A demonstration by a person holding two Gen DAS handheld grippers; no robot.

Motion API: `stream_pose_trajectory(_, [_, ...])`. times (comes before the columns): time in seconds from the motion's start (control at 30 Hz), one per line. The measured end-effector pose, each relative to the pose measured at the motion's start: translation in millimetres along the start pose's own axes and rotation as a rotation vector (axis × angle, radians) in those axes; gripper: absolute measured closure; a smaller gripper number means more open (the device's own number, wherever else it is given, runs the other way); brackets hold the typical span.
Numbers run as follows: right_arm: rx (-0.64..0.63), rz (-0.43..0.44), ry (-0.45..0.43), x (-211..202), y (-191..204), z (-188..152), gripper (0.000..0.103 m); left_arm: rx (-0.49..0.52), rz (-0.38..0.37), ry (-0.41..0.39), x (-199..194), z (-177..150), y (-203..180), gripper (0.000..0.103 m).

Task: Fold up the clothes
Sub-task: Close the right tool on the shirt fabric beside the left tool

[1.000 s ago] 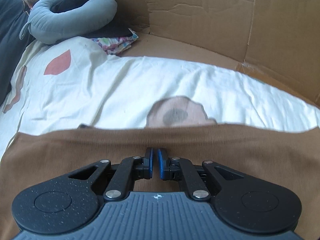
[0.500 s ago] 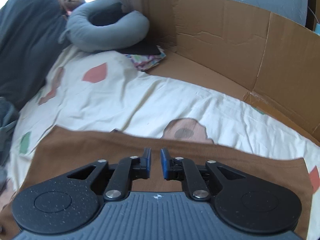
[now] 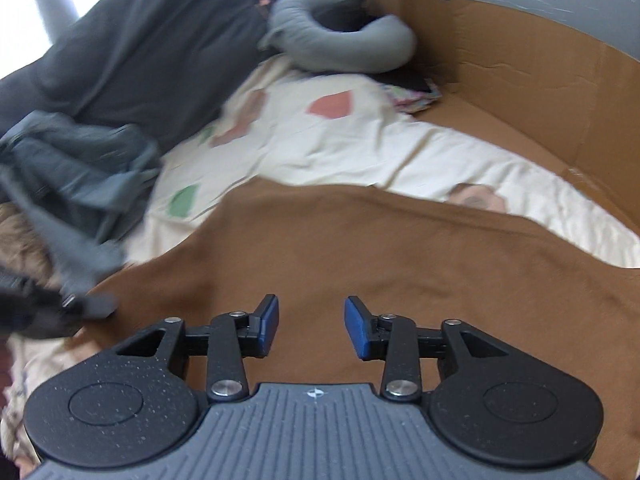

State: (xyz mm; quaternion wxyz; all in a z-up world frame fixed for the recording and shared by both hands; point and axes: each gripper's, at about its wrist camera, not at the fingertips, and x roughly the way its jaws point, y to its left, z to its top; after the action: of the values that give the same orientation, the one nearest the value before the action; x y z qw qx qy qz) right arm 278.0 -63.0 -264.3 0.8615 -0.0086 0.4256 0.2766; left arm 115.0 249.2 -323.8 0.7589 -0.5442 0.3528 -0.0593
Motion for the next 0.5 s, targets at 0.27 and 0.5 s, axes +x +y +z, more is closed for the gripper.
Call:
stream_pose_trajectory(0.27, [-0.073, 0.115, 0.016, -11.3, 34.2, -15.5, 0.059, -0.003, -0.003, 0.026, 19.7, -4.5, -19.0, 0.096])
stream_pose_trajectory(0.5, [-0.123, 0.217, 0.012, -11.8, 64.7, -21.7, 0.045, 0.018, -0.015, 0.062, 35.1, -0.9, -33.6, 0.096])
